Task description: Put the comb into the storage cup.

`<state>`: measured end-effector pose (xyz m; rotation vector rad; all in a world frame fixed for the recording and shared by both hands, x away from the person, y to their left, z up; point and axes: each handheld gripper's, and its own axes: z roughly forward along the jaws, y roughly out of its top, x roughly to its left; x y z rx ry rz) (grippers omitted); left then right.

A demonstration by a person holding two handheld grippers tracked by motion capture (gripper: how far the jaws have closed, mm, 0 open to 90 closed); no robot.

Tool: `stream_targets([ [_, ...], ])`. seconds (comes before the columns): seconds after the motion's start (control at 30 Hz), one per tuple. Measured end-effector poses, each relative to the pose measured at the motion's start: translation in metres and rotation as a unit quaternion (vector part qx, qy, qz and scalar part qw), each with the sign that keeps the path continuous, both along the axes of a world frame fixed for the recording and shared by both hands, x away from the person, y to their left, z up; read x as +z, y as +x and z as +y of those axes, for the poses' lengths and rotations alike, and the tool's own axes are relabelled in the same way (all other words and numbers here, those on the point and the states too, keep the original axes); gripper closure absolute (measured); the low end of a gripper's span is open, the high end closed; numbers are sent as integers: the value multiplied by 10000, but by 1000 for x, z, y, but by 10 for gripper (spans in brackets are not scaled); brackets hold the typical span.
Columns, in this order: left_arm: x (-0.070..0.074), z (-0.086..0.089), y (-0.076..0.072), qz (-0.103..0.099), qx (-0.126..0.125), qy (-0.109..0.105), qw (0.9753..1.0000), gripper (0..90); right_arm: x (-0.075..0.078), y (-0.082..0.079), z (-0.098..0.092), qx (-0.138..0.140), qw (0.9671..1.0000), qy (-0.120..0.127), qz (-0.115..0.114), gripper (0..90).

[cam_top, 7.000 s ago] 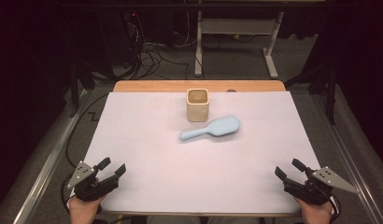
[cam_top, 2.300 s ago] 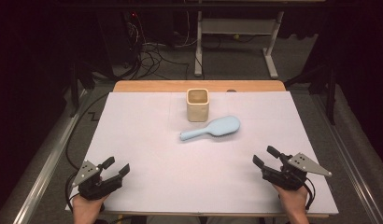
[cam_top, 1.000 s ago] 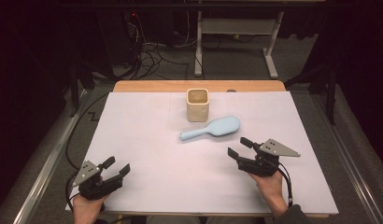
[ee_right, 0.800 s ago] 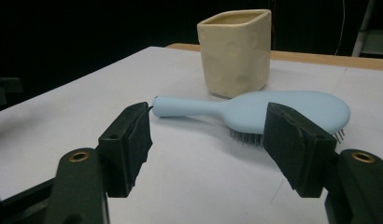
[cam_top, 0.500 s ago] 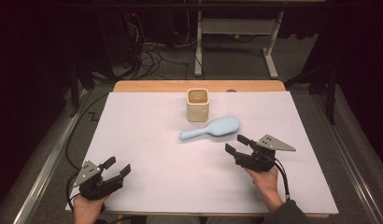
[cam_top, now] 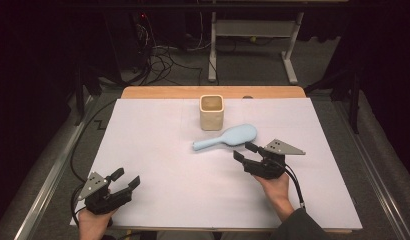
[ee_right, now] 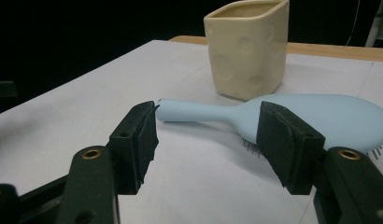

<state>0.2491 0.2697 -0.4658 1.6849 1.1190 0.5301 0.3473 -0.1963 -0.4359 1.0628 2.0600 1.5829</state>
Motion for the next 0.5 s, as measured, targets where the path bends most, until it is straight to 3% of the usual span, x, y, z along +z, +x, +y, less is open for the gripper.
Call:
stream_targets([
  [0.5, 0, 0, 0, 1, 5, -15, 10000, 312, 11, 14, 19, 126, 9995, -269, 45, 410],
])
